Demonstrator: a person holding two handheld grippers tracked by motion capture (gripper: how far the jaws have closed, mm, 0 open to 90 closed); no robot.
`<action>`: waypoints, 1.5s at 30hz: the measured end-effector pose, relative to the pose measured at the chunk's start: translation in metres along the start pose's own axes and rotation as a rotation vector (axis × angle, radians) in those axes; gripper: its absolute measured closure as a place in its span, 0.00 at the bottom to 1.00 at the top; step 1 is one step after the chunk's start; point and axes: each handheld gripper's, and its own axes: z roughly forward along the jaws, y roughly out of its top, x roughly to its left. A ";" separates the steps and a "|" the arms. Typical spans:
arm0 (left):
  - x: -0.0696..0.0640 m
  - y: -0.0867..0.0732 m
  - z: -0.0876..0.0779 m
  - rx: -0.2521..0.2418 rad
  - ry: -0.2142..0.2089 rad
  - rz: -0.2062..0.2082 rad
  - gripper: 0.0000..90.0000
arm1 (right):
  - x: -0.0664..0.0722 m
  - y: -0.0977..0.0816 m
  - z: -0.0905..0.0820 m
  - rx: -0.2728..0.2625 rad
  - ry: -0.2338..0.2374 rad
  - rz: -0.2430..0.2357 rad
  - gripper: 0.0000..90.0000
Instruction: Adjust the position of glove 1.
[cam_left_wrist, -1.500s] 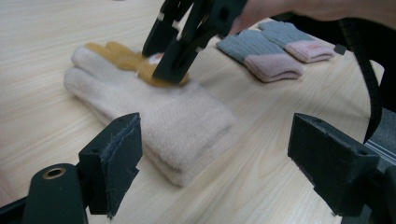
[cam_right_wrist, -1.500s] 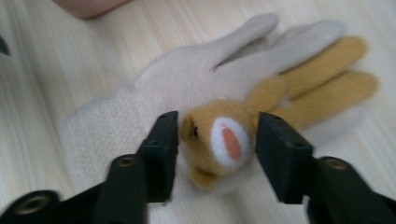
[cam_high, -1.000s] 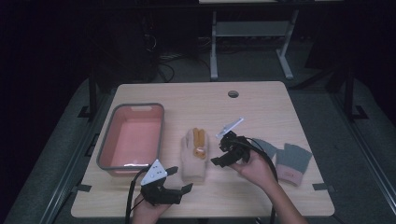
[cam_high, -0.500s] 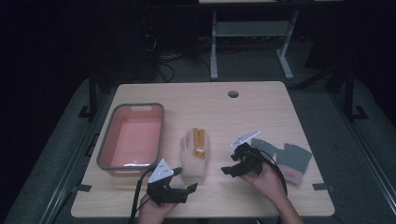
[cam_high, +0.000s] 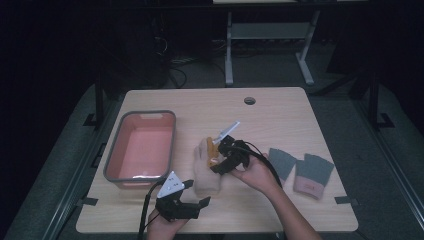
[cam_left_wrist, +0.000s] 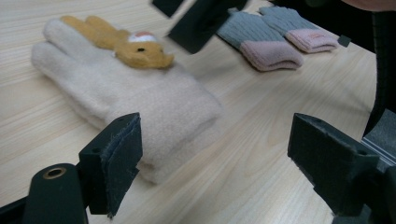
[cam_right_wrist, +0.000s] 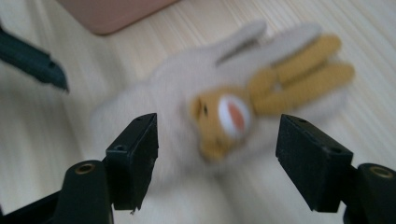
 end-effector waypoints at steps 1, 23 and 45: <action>0.000 0.000 0.000 0.000 0.000 0.000 0.20 | 0.000 0.000 0.000 0.000 0.000 0.000 0.33; 0.002 0.001 -0.002 0.011 -0.019 -0.005 0.20 | 0.000 0.026 0.049 0.167 -0.026 -0.065 0.40; -0.008 0.018 0.022 0.068 -0.059 -0.023 0.20 | -0.022 -0.029 -0.004 0.071 -0.038 0.126 0.32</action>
